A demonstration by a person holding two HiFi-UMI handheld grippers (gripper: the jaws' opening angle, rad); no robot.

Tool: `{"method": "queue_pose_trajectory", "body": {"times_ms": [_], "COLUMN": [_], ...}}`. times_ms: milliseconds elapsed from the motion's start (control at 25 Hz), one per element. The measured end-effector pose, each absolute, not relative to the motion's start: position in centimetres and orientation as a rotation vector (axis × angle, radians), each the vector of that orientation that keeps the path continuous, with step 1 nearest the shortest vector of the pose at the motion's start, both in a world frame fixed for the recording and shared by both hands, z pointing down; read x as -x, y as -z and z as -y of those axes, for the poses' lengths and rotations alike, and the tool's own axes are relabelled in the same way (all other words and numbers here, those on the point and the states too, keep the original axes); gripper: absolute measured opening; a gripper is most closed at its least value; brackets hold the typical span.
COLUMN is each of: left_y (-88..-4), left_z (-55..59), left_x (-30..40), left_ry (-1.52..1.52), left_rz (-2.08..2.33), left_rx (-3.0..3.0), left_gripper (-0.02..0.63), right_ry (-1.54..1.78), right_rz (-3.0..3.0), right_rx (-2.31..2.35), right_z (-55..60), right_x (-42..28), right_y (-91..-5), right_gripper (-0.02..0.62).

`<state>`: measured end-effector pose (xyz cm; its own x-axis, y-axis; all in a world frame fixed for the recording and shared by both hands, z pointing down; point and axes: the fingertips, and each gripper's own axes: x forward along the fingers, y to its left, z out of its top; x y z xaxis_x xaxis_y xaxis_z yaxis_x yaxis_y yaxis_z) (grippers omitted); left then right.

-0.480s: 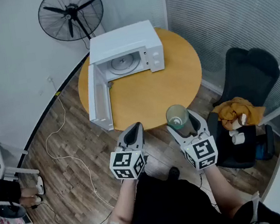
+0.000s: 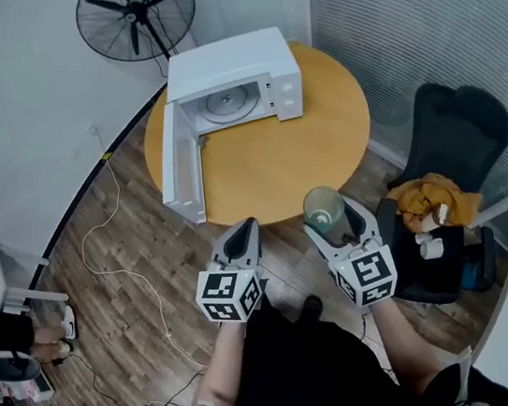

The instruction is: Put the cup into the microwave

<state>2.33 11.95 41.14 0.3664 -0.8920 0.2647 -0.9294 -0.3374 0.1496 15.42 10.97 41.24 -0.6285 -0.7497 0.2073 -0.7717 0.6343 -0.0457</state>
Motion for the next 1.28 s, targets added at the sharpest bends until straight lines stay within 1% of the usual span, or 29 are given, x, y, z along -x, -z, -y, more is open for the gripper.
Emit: {"method": "queue_pose_trajectory", "body": {"times_ms": [240,600,800,1280], "left_y": [-41.1,-42.4,-42.5,-42.6], "left_z": [-12.2,-9.9,-7.3,1.1], "left_x": [-1.8,-0.7,-0.1,4.0], "left_ry": [-0.193,-0.191,-0.176,-0.164], "left_rz": [1.601,1.573,1.535,1.516], "left_rx": [-2.366,-2.355,-2.376,-2.378], "left_gripper": [-0.003,-0.003,-0.003,-0.003], "right_ry": [-0.269,-0.284,-0.289,-0.268], "right_rz": [2.706,2.704,2.71,2.678], "right_rx": [-1.298,-1.27,-1.244,-1.199], "right_z": [-10.5,-8.7,-6.4,1.1], "right_x": [-15.3,-14.0,-12.7,-7.6], "right_y": [-41.4,-42.3,-42.1,-42.3], "right_gripper": [0.351,0.351,0.351,0.351]}}
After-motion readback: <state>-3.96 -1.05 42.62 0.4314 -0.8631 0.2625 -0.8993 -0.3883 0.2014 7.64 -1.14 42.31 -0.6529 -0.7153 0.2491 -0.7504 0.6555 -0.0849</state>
